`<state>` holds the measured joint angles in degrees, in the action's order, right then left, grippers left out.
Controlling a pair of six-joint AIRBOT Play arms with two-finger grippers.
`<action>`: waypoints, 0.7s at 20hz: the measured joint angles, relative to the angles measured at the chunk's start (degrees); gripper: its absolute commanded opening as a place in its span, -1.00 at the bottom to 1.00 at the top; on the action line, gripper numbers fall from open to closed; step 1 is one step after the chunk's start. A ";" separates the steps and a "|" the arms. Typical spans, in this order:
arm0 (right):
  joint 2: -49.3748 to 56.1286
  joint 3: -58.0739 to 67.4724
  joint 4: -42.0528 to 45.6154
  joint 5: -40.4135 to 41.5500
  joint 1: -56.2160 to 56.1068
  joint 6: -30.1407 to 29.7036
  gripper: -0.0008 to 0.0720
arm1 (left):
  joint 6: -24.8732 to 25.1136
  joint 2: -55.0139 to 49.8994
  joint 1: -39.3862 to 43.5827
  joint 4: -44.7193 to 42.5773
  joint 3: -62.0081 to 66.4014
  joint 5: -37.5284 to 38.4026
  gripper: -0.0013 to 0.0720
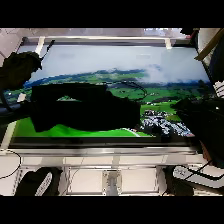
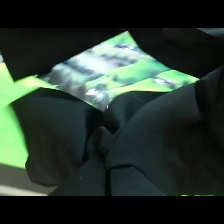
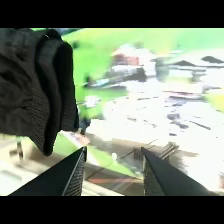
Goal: Fold the clothes and pants, and hang the long-sleeved shirts on hangers.
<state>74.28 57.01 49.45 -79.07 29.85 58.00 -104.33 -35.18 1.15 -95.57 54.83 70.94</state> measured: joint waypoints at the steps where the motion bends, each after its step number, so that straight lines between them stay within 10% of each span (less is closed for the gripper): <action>1: -0.04 -0.26 -0.17 0.79 -1.79 0.00 0.08 | 0.07 -0.83 -0.52 -0.28 0.00 0.35 -0.95; 14: -0.04 3.98 2.43 2.01 -10.45 -0.17 0.08 | 1.49 -10.71 -1.88 -1.25 0.00 1.31 -0.95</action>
<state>74.24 60.99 51.88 -77.06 19.40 57.82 -102.85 -45.89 -0.73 -96.82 54.83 72.25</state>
